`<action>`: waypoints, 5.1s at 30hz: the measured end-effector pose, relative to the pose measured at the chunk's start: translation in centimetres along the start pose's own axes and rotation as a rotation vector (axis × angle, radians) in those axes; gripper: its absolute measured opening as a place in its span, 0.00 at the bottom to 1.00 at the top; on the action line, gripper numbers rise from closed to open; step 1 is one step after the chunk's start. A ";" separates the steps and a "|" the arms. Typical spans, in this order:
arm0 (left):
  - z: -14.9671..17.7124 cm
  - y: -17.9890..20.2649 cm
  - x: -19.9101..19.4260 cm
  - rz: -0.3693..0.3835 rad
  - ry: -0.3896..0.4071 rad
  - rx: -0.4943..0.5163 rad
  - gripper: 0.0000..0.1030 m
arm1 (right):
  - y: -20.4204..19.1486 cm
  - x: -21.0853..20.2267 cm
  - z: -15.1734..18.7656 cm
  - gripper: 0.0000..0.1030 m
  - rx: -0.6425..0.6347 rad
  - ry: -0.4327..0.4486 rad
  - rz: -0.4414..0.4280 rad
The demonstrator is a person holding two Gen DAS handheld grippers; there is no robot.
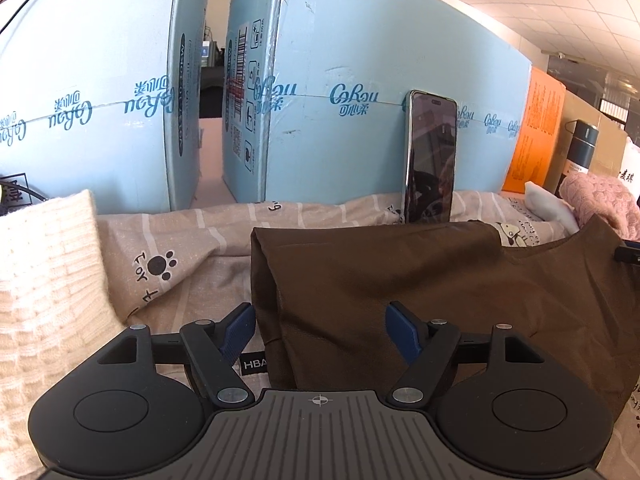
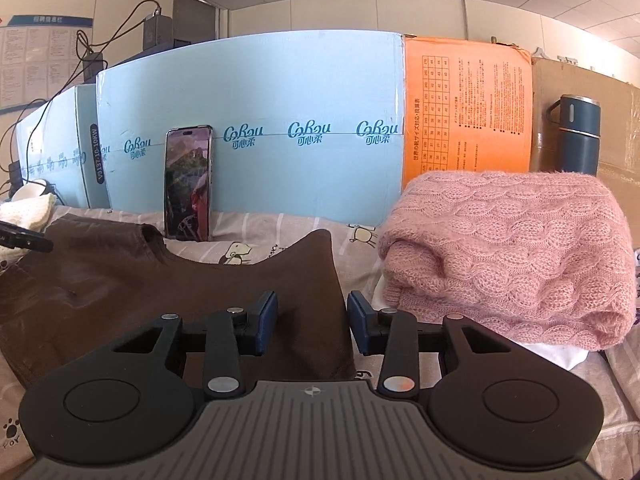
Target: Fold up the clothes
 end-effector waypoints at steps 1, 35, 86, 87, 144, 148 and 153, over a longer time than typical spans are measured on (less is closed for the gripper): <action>0.0 0.1 -0.1 -0.001 -0.002 -0.006 0.72 | 0.1 0.1 0.0 0.35 0.008 -0.001 0.014; 2.3 1.5 -1.3 -0.014 -0.036 -0.104 0.73 | 1.5 1.9 1.1 0.46 0.311 -0.154 -0.020; 3.4 4.6 -1.8 0.023 -0.029 -0.089 0.93 | -2.0 -2.3 4.1 0.92 0.967 -0.063 0.022; 3.5 4.7 -1.8 0.025 -0.030 -0.087 0.93 | -2.1 -2.2 4.2 0.85 0.970 -0.060 0.001; 2.6 5.1 -3.2 0.021 0.097 -0.046 0.98 | -20.0 0.0 2.6 0.69 0.214 -0.262 -0.500; 0.9 4.6 -4.2 0.077 0.177 -0.157 0.97 | -19.9 -1.5 2.4 0.83 0.236 -0.289 -0.637; -1.7 6.0 -4.2 0.313 0.176 -0.342 0.98 | -18.7 -2.8 1.5 0.89 0.296 -0.248 -0.689</action>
Point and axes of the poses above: each gripper's, at about its wrist camera, not at the fingertips, and x roughly the way its jaws point, y to its right, z to its underside, the point moved 6 cm from there along x, roughly the way its jaws point, and after that the axes turned 8 degrees about x, right-handed, at the moved point
